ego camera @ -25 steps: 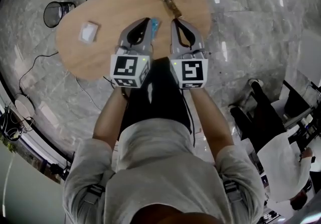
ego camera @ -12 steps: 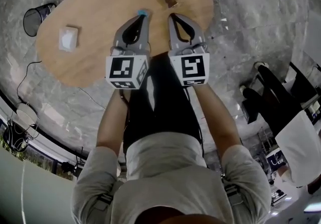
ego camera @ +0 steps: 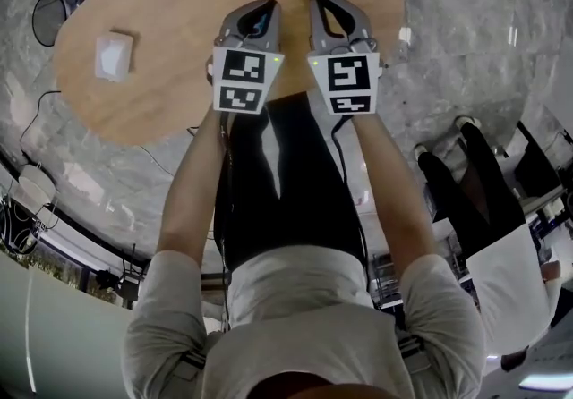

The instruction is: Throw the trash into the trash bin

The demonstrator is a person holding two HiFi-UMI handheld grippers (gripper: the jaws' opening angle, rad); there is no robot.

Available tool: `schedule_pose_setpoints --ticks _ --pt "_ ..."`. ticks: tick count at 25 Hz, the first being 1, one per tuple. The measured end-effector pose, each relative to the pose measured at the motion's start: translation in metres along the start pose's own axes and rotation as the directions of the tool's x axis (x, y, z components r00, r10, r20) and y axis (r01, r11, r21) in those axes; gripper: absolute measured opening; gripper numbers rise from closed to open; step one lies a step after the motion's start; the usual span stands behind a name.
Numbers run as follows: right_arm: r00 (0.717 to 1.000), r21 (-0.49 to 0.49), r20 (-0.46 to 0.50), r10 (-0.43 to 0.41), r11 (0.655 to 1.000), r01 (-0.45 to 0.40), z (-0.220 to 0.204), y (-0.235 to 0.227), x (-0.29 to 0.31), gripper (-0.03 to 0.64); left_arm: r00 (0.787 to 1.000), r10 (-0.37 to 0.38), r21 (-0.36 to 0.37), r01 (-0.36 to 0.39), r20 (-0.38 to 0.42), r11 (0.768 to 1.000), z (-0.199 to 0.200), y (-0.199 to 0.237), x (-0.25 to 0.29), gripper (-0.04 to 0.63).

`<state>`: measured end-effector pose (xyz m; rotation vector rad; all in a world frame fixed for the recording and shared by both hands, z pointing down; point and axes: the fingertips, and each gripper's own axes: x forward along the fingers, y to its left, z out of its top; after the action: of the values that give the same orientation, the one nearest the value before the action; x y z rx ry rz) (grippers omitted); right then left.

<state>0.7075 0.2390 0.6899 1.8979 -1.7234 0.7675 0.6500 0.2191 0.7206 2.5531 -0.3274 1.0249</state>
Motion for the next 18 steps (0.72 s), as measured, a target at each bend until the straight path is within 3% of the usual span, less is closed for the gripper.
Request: schedule_pose_setpoints --ticks 2,5,11,14,18 --pt "1.0 -0.009 -0.021 0.0 1.0 0.0 -0.004 -0.002 0.01 0.013 1.0 0.0 -0.03 0.0 -0.022 1.0 -0.007 0.004 0.006 0.015" --pt "0.998 -0.024 -0.057 0.012 1.0 -0.013 -0.013 -0.004 0.023 0.091 0.999 0.017 -0.074 -0.019 -0.032 0.997 -0.012 0.013 0.013 0.015" --pt "0.983 -0.12 -0.182 0.018 0.992 -0.04 -0.047 -0.008 0.053 0.094 0.998 0.038 -0.123 -0.045 -0.057 0.991 -0.022 0.029 0.028 0.015" --pt "0.969 -0.159 -0.243 0.031 0.985 -0.072 -0.065 -0.006 0.07 0.138 0.997 0.037 -0.14 -0.047 -0.072 0.989 -0.025 0.034 0.034 0.015" --pt "0.95 -0.22 -0.311 0.014 0.972 -0.086 -0.084 -0.005 0.083 0.143 0.996 0.023 -0.163 -0.038 -0.089 0.986 -0.032 0.034 0.035 0.015"
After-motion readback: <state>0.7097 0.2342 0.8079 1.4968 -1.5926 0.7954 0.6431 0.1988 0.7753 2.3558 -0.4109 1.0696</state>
